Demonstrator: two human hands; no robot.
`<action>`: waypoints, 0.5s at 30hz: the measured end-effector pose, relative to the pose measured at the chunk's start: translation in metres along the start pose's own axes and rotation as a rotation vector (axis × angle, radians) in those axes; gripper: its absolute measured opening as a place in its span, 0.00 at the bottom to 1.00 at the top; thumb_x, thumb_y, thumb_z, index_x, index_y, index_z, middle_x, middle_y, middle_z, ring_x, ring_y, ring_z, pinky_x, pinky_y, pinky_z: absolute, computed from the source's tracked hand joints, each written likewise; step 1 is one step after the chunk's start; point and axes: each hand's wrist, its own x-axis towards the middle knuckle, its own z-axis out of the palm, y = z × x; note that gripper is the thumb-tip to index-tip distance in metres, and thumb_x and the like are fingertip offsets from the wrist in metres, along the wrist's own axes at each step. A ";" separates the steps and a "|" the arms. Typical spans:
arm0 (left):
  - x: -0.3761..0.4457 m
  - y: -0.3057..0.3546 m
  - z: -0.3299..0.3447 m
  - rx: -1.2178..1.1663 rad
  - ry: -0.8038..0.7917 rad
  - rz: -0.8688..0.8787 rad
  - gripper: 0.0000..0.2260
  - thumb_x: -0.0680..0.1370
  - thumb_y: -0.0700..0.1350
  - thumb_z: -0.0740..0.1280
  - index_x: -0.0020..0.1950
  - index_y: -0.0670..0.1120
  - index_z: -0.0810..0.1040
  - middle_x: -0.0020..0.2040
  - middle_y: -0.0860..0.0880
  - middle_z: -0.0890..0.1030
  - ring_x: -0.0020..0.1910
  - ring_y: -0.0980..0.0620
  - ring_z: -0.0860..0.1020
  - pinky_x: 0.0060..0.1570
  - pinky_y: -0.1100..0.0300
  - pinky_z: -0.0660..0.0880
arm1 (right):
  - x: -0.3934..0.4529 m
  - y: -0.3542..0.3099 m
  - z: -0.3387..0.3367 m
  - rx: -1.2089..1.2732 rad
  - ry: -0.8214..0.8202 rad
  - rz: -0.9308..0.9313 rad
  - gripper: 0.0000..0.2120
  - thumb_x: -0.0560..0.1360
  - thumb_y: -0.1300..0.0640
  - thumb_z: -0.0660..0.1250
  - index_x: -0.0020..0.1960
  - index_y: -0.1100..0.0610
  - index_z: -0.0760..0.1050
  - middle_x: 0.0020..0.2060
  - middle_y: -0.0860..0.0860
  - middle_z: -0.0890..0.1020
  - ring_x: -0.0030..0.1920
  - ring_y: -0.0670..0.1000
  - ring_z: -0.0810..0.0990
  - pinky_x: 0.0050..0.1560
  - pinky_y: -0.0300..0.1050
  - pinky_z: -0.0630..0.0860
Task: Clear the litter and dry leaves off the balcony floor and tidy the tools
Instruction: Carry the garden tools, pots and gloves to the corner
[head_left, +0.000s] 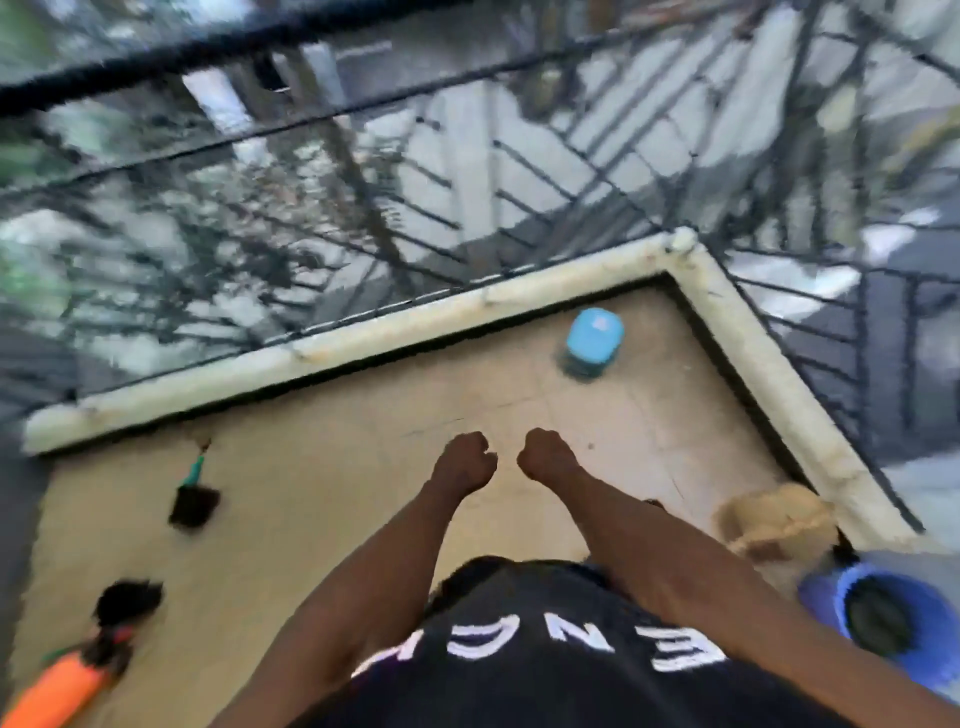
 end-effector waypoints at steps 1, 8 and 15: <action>-0.016 -0.036 -0.012 -0.036 0.037 -0.043 0.15 0.80 0.47 0.63 0.62 0.39 0.76 0.63 0.40 0.78 0.63 0.42 0.74 0.58 0.56 0.69 | -0.004 -0.031 0.019 -0.038 -0.029 -0.050 0.14 0.75 0.61 0.59 0.59 0.63 0.73 0.62 0.61 0.76 0.62 0.60 0.76 0.56 0.46 0.73; -0.132 -0.235 -0.046 -0.388 0.286 -0.492 0.16 0.79 0.47 0.64 0.63 0.40 0.74 0.64 0.40 0.76 0.63 0.42 0.74 0.55 0.57 0.71 | -0.046 -0.215 0.147 -0.378 -0.236 -0.465 0.12 0.77 0.58 0.61 0.56 0.64 0.75 0.58 0.60 0.78 0.58 0.60 0.77 0.46 0.43 0.69; -0.230 -0.364 -0.031 -0.662 0.418 -0.876 0.17 0.79 0.48 0.62 0.65 0.42 0.73 0.66 0.42 0.74 0.63 0.43 0.74 0.55 0.58 0.71 | -0.116 -0.332 0.272 -0.722 -0.411 -0.790 0.08 0.74 0.59 0.61 0.51 0.60 0.74 0.54 0.59 0.79 0.53 0.60 0.79 0.49 0.46 0.76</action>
